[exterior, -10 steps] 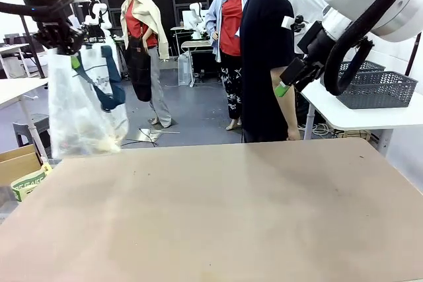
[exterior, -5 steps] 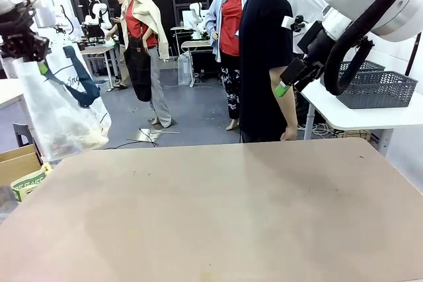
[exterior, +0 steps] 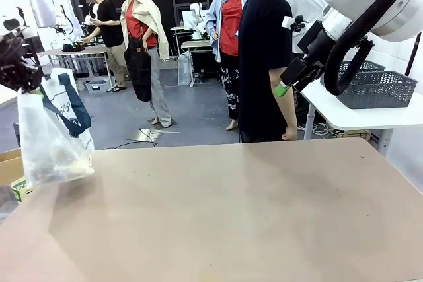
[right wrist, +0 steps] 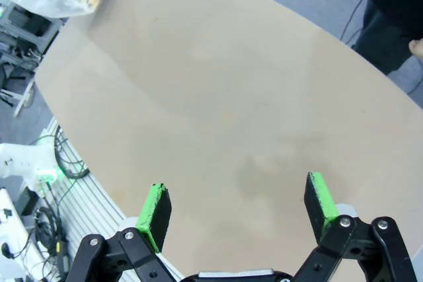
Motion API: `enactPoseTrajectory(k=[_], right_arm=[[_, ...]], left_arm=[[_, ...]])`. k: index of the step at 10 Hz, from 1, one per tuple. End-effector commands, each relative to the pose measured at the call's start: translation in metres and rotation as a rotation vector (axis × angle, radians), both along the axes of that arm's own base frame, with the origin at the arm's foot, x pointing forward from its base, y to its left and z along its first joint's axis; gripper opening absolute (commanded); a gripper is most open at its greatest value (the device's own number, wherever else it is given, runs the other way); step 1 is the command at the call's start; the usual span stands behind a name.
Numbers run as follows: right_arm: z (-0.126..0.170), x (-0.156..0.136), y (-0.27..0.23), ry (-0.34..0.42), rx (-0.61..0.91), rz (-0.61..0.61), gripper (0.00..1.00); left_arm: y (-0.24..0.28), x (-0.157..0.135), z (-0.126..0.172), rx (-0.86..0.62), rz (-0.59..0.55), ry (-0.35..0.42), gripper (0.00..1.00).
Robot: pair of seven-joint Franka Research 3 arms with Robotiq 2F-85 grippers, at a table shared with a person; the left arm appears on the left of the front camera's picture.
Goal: Transfer purchased items from the store into the shopping bag.
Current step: Move the Reusable shopping bag to the right side of the table.
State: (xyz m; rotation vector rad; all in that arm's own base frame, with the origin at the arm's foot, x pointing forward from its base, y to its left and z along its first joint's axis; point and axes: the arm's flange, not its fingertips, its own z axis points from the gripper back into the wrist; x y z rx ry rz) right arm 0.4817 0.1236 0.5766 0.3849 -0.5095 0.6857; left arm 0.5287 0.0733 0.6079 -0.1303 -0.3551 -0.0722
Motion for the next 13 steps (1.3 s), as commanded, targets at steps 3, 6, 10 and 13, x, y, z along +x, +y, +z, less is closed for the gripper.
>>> enactPoseTrajectory(k=[3,6,10,13], right_arm=[[0.000,0.000,-0.001,-0.001,-0.008,0.021,1.00],[0.000,0.000,-0.001,-0.001,-0.008,0.021,1.00],[0.000,0.000,-0.001,-0.001,-0.008,0.021,1.00],[0.000,0.000,-0.001,-0.001,-0.008,0.021,1.00]], left_arm=[[0.008,-0.034,-0.027,-0.020,-0.021,0.007,0.00],[0.011,-0.045,-0.045,0.001,-0.028,0.047,0.00],[0.007,-0.041,-0.053,-0.014,-0.021,0.088,0.00],[0.007,-0.041,-0.053,-0.014,-0.021,0.088,0.00]])
